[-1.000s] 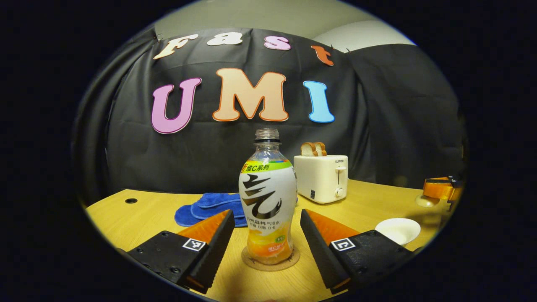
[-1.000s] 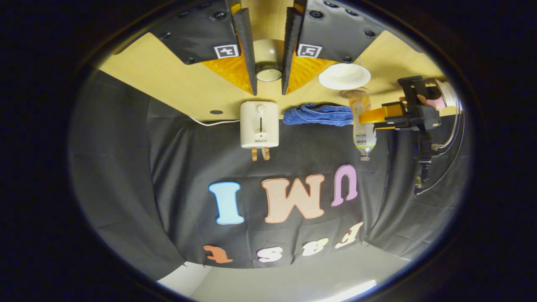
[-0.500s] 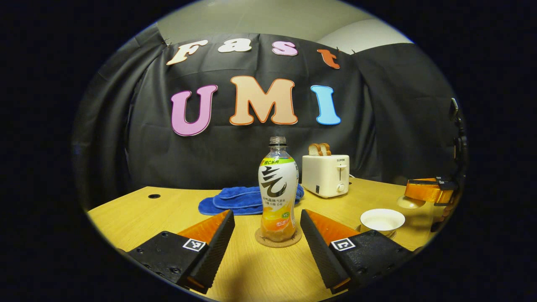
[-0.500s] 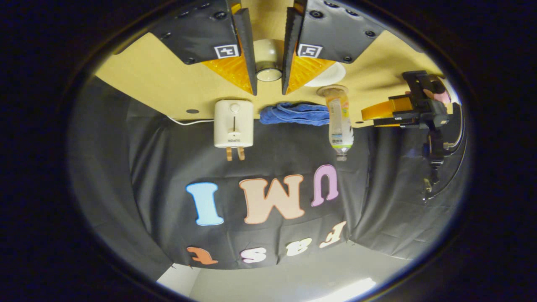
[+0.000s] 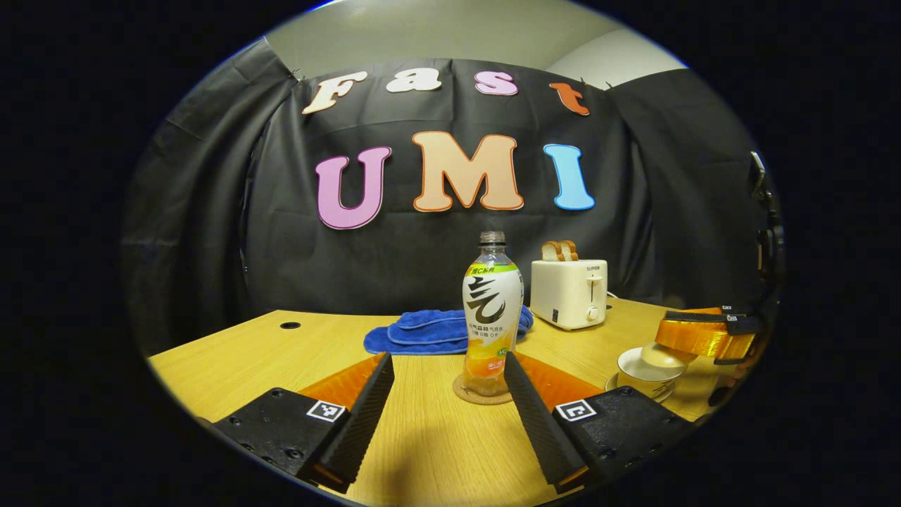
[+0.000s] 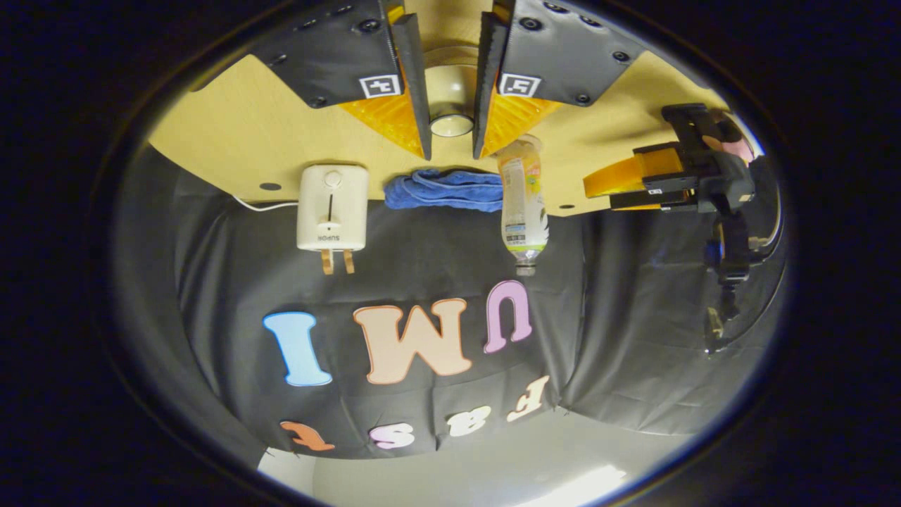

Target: Open the teacup lid with one hand, grasp the water bottle and pour water into the teacup with the other hand; after pouring, place the water bottle on the coaster and then close the teacup lid.

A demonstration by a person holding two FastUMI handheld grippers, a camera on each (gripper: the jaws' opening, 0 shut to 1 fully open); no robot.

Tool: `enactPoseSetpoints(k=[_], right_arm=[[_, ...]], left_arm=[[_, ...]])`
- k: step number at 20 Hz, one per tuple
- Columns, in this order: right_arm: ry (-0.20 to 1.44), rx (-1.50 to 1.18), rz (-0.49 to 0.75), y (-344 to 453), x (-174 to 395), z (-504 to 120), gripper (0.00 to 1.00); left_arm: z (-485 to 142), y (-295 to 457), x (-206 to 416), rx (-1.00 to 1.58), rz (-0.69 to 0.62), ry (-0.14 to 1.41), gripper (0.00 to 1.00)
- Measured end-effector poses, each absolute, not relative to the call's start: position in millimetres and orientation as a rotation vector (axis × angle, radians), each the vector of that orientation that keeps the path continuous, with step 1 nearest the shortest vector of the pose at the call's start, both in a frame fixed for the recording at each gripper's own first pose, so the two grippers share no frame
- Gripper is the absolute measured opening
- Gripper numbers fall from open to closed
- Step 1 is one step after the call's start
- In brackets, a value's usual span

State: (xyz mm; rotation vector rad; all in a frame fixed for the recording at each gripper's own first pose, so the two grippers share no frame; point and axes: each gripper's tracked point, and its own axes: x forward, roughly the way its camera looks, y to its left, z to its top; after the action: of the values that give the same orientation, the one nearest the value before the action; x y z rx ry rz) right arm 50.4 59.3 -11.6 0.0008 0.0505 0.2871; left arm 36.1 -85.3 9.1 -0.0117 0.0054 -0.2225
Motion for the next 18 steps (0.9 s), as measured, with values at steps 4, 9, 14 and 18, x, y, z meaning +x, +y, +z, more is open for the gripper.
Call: enactPoseSetpoints(k=[4, 9, 14, 18], right_arm=[[0.116, -0.007, 0.289, 62, 56, -22, 0.36], [0.16, -0.016, 0.32, 68, 58, -29, 0.36], [0.171, -0.015, 0.318, 66, 59, -30, 0.39], [0.131, -0.016, 0.322, 66, 55, -23, 0.75]], left_arm=[[9, -87, 35, -0.013, -0.241, 0.005, 0.92], [9, -88, 35, -0.013, -0.248, 0.006, 0.92], [9, -88, 35, -0.013, -0.252, 0.004, 0.92], [9, -88, 35, -0.013, -0.252, 0.004, 0.92]])
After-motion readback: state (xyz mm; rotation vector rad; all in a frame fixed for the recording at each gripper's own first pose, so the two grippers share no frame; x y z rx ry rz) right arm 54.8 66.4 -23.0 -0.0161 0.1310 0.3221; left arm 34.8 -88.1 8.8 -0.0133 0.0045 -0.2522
